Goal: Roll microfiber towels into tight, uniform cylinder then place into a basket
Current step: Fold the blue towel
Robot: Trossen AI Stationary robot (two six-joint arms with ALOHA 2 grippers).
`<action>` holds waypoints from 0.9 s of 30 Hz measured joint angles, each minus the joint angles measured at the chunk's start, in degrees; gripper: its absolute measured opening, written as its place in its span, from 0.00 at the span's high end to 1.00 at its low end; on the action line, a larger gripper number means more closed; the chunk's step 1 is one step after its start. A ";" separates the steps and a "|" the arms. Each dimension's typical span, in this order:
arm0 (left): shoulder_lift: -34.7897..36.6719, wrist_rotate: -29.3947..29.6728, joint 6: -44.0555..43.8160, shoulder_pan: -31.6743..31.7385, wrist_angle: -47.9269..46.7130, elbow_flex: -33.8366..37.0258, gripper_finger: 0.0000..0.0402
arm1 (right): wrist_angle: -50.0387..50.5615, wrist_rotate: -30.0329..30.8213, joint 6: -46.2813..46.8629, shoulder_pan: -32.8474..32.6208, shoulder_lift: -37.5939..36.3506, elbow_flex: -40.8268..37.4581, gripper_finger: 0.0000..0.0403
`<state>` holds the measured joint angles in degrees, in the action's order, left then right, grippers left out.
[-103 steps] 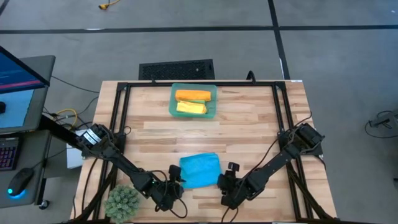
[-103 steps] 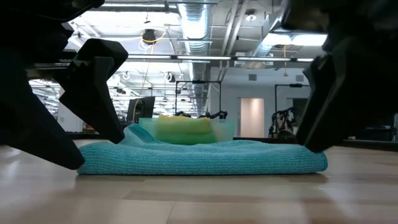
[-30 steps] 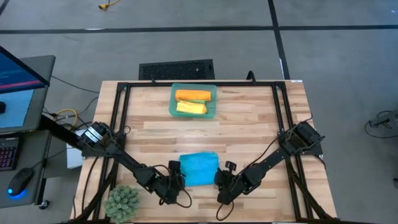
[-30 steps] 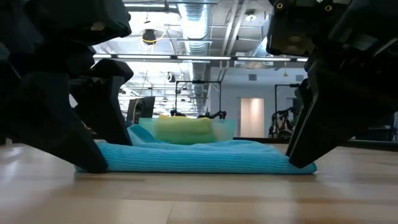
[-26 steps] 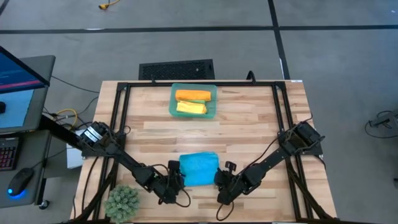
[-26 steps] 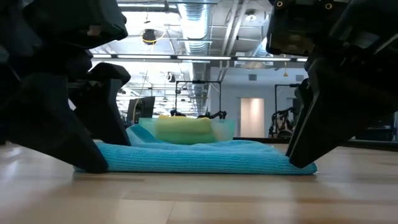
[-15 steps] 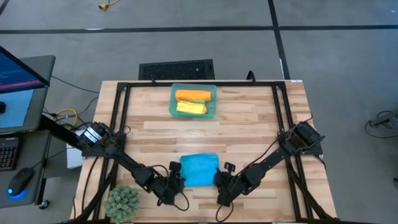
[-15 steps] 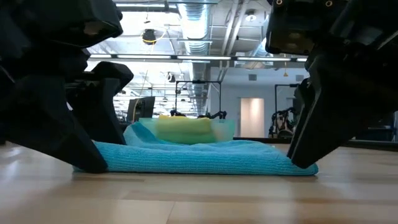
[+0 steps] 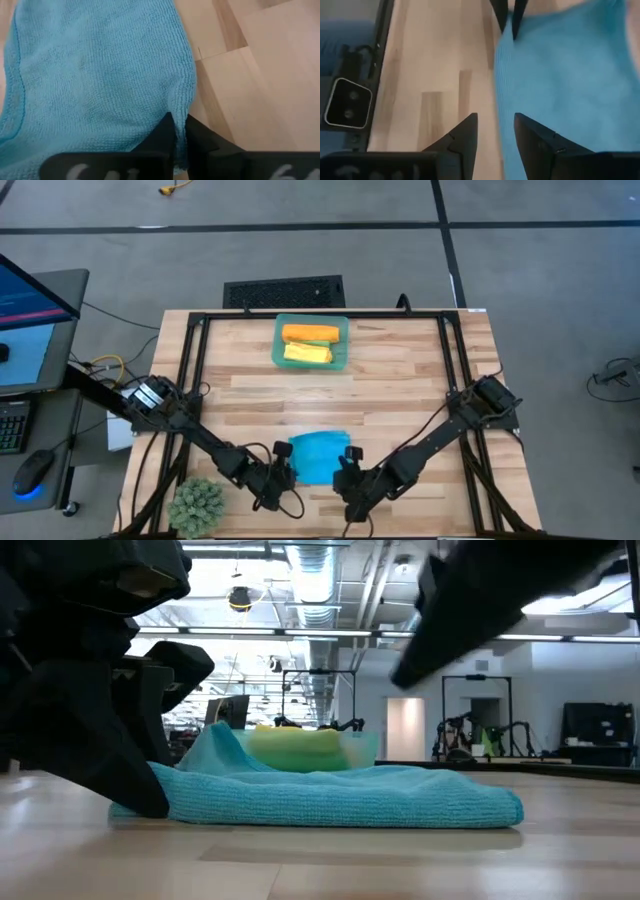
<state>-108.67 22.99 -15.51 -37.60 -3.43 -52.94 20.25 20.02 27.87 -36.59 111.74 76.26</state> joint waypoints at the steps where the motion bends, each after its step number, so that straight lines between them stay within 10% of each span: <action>1: 0.27 -0.35 0.00 -0.03 -0.15 -0.03 0.98 | -0.01 1.24 -1.41 -0.29 0.00 0.18 0.63; 27: 4.64 -6.76 -4.55 1.29 -3.81 0.04 0.97 | 3.22 2.33 -10.77 -0.71 7.67 0.49 0.66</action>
<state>-104.03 16.23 -20.06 -36.32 -7.25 -52.90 23.47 22.35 17.10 -37.30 119.42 76.75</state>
